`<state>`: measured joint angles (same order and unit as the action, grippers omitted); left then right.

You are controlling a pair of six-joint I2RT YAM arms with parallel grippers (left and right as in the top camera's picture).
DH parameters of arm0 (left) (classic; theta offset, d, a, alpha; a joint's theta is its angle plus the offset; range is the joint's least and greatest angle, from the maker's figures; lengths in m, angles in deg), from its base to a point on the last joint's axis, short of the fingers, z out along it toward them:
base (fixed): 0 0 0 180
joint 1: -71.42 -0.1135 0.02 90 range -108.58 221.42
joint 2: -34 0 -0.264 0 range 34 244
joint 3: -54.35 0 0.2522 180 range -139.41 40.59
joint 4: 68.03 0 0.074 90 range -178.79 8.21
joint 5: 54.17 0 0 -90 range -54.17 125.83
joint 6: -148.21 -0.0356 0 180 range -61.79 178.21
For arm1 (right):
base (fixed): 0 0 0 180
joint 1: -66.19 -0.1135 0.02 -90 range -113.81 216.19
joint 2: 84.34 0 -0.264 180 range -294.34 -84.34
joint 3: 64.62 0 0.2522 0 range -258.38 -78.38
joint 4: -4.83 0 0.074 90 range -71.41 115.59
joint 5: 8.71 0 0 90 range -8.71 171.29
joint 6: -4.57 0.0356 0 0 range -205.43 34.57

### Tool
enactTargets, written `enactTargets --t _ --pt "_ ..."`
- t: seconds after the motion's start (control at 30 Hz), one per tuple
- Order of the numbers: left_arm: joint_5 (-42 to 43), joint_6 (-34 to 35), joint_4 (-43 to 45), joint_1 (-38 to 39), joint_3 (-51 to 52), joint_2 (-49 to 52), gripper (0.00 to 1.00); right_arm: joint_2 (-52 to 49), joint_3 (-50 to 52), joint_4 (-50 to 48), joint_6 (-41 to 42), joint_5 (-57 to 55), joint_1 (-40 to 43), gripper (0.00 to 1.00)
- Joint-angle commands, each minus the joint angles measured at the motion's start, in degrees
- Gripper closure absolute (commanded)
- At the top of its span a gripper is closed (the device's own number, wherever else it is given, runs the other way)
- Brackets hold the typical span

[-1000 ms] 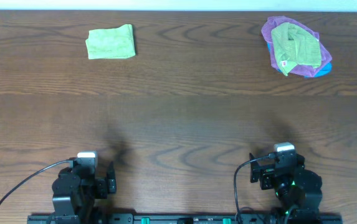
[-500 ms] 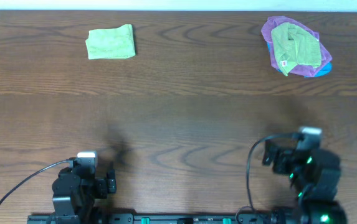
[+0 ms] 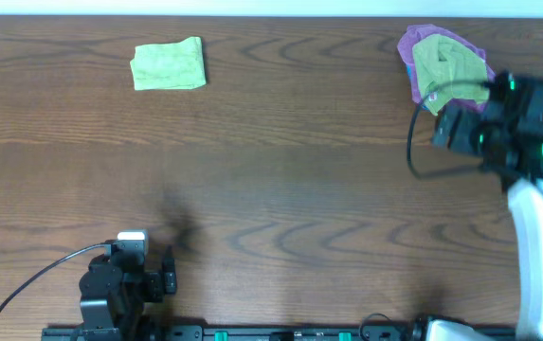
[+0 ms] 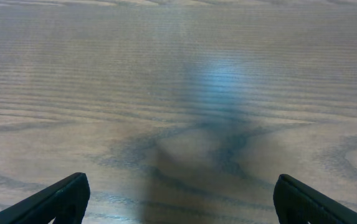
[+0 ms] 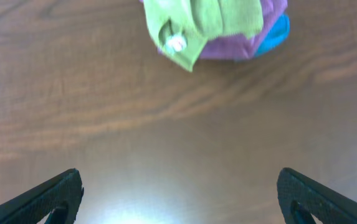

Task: Fold the cloth
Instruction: 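Reach the right gripper to the green cloth on the purple pile and grasp it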

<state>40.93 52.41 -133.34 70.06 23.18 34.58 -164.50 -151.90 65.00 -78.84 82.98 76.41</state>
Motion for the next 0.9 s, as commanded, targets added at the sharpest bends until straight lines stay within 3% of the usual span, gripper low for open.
enactTargets --t 0.0,0.27,0.67,0.87 --pt "-1.2 -0.4 -1.6 0.3 2.0 -0.4 0.05 -7.1 -7.2 0.0 0.0 0.2 1.1 0.01" --pt "-1.2 -0.4 -1.5 0.3 2.0 -0.4 0.04 -22.5 -18.4 -5.0 -0.5 0.3 2.9 0.01" --pt "-1.2 -0.4 -1.5 0.3 2.0 -0.4 0.04 -30.5 -18.8 -17.9 -0.4 1.4 2.7 0.01" --pt "-1.2 -0.4 -1.5 0.3 2.0 -0.4 0.04 -31.2 -18.5 -21.2 -0.2 2.1 2.4 0.14"
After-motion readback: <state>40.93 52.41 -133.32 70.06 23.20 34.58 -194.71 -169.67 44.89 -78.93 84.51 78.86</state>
